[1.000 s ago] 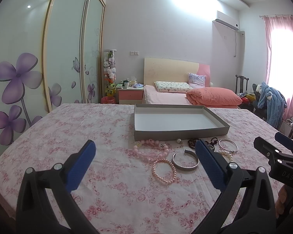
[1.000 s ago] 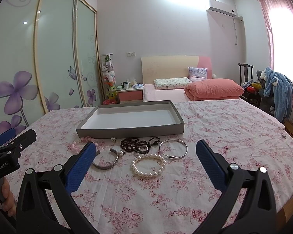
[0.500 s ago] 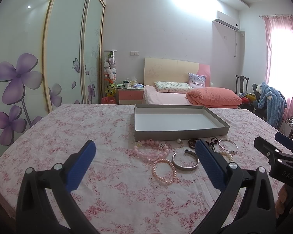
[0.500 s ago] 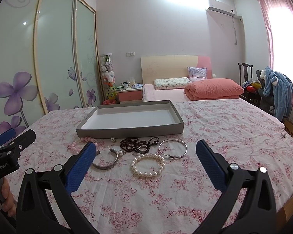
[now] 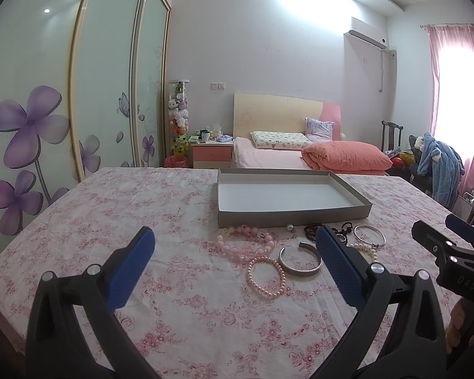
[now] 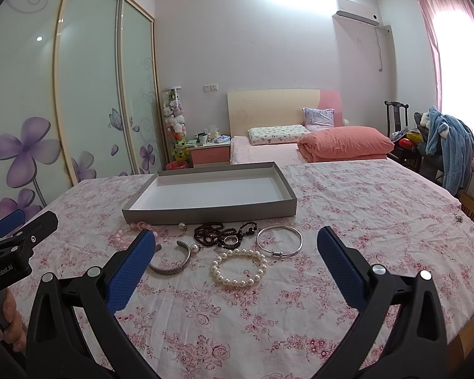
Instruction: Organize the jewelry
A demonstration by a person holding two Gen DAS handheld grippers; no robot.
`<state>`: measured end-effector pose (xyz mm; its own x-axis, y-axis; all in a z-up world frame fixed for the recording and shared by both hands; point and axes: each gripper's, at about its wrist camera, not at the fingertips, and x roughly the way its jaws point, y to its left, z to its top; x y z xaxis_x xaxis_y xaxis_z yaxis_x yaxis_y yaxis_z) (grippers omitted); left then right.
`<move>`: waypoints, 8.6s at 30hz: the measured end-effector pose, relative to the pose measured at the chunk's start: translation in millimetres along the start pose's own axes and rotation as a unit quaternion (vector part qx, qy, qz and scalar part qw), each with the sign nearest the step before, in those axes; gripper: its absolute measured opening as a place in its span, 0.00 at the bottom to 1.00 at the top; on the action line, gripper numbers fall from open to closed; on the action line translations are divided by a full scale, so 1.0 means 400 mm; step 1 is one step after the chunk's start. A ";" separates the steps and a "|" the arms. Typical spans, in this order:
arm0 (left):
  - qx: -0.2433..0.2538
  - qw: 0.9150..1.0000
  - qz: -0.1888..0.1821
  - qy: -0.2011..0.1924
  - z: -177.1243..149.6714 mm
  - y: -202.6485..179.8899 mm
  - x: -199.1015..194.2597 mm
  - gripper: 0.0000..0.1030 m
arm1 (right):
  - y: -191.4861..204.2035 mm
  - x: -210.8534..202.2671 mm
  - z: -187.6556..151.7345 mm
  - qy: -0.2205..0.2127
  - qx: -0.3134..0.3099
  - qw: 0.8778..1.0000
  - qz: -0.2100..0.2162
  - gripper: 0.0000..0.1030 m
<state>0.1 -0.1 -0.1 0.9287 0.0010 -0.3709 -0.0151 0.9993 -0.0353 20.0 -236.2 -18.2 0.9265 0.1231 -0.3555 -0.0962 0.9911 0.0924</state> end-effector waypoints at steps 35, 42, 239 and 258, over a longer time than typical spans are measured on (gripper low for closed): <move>0.001 1.000 0.002 0.007 -0.003 -0.004 0.008 0.96 | -0.004 0.015 -0.007 0.010 0.004 1.000 -0.001 0.98; 0.011 0.999 0.009 0.043 -0.026 0.002 0.065 0.96 | -0.026 0.081 -0.023 0.073 0.014 0.997 0.000 0.98; 0.006 0.979 -0.005 0.204 0.003 0.096 0.431 0.80 | -0.126 0.456 -0.017 0.262 -0.016 0.964 -0.031 0.68; 0.039 0.965 0.039 0.256 -0.027 0.123 0.492 0.23 | -0.126 0.457 -0.016 0.263 -0.016 0.964 -0.031 0.69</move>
<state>178.1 48.7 -84.7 0.6209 0.0771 -0.7801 -0.0312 0.9968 0.0736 191.7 -263.2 -93.9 0.6196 0.0636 -0.7823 -0.0645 0.9975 0.0299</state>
